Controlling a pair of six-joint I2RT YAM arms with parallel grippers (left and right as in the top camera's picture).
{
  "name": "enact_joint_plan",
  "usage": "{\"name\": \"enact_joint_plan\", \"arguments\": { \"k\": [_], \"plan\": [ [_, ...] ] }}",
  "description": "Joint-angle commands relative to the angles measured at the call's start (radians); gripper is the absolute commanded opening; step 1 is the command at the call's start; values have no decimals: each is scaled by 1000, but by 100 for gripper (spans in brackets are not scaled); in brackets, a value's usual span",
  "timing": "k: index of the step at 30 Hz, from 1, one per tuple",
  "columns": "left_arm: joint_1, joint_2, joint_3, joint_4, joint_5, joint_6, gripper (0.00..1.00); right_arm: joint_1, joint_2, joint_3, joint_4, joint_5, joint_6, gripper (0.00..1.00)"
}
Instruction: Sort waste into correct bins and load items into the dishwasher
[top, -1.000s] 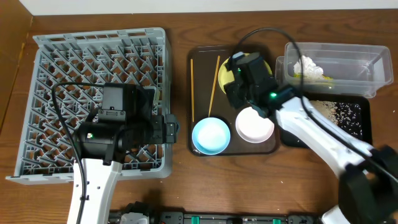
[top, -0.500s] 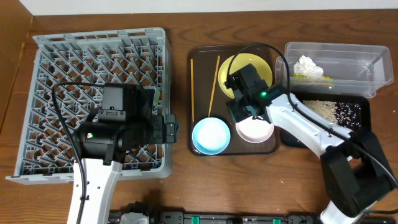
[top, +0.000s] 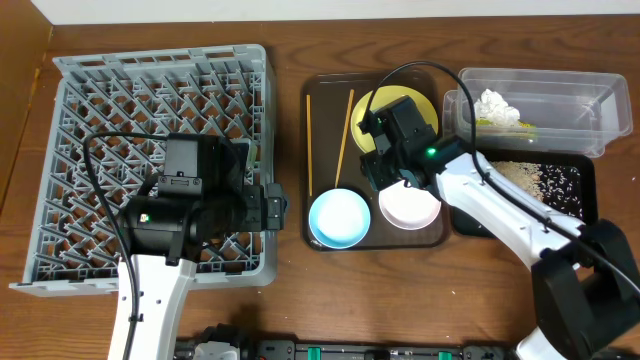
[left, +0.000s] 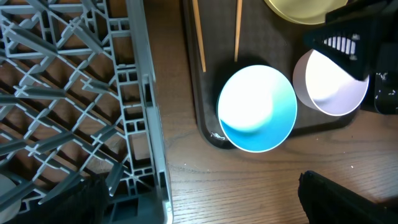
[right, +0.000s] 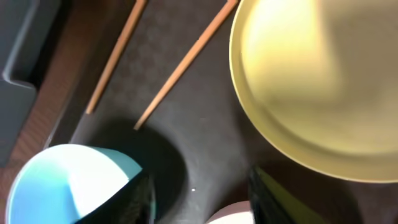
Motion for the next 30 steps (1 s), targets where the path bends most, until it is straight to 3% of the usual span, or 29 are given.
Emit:
{"name": "enact_joint_plan", "arguments": {
  "k": [1, 4, 5, 6, 11, 18, 25, 30],
  "plan": [
    [-2, 1, 16, -2, -6, 21, 98, 14, -142, 6, 0, -30, 13, 58],
    [-2, 1, 16, -2, -6, 21, 98, 13, -254, 6, -10, -29, 13, 67],
    [-2, 1, 16, -2, -6, 21, 98, 13, -299, 6, -20, -29, 13, 75],
    [-2, 1, 16, -2, -6, 21, 98, 13, -336, 6, -33, -30, 13, 99],
    [-2, 1, 16, -2, -6, 21, 98, 14, -513, 6, -125, -13, 3, 99],
    [-2, 1, 16, -2, -6, 21, 98, -57, -714, 6, -249, 269, -37, 99],
    [-2, 1, 16, -2, -6, 21, 98, -165, -890, 3, -391, 277, -167, 99],
    [-2, 1, 16, -2, -6, 21, 98, -254, -1001, -87, -356, 277, -249, 99]
  ]
}}
